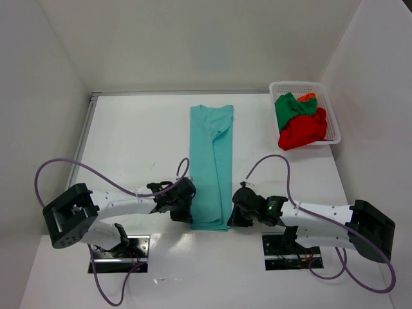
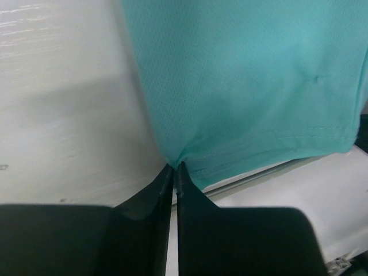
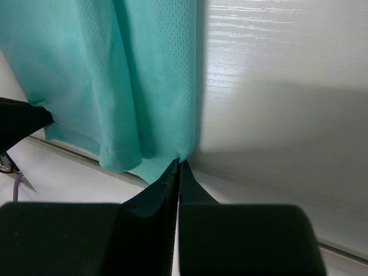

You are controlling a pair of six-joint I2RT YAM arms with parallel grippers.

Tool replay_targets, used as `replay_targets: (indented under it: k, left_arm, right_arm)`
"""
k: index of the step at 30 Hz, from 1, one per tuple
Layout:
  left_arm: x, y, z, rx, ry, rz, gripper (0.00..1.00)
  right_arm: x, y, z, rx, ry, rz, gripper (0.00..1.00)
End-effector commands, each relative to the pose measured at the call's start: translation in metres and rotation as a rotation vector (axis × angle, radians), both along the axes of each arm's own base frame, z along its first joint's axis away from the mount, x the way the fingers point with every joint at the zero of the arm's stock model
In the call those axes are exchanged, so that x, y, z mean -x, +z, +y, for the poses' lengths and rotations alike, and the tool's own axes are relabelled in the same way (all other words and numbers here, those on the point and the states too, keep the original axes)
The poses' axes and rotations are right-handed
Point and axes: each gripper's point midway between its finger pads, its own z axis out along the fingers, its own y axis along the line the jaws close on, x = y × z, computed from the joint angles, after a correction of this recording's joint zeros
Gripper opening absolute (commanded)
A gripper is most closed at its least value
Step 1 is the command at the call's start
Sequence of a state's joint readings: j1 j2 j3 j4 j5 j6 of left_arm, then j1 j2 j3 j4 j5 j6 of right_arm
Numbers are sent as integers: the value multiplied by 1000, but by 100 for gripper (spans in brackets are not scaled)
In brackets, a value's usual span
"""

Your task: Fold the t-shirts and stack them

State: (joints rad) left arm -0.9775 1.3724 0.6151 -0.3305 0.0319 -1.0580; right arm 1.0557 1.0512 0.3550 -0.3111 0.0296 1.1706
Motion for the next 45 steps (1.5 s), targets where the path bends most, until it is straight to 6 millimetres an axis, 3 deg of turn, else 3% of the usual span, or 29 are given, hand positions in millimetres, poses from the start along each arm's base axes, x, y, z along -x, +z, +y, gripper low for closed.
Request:
replay_targets:
  k: [1,6,11,15,19,24,28,29,30,31,36,37,41,42,45]
  left_arm:
    - [-1,-8,4,-40,7,9,2]
    - [-7,9,0,-31,-6,-20,0]
    - [-30,48,-9,-7,-9,-122,0]
    - [-53,64,-1,-4,11,-152,0]
    - [-91,76,20,3,63,-185,0]
    - [-129,97,25,42,35,-219,0]
    - [-157,93,24,43,3,-201,0]
    - [-164,100,18,54,-13,-213,0]
    - [-172,101,18,57,-13,-214,0]
    - [-179,94,20,46,-22,-201,0]
    - [-213,93,24,55,-29,-204,0]
    - [-227,94,26,53,-20,-216,0]
    - [-250,93,20,70,-55,-221,0]
    - [-254,91,21,71,-61,-213,0]
    - [-263,74,20,68,-55,-177,0]
  right_arm:
    - [-9,5,0,-5,-32,-34,0]
    - [-20,22,6,0,-54,-69,0]
    - [-35,52,10,-2,-72,-125,0]
    - [-71,70,-1,-13,-137,-165,0]
    - [-102,85,-9,4,-168,-222,0]
    - [-142,96,-4,38,-158,-268,0]
    - [-175,104,0,53,-155,-291,0]
    - [-184,105,-4,63,-167,-296,0]
    - [-196,114,-2,59,-161,-327,0]
    - [-202,108,-4,78,-164,-317,0]
    - [-243,118,-14,68,-203,-345,0]
    - [-247,119,-12,63,-205,-352,0]
    - [-268,109,-9,84,-187,-337,0]
    - [-278,114,-9,79,-191,-356,0]
    - [-290,106,-3,83,-191,-352,0]
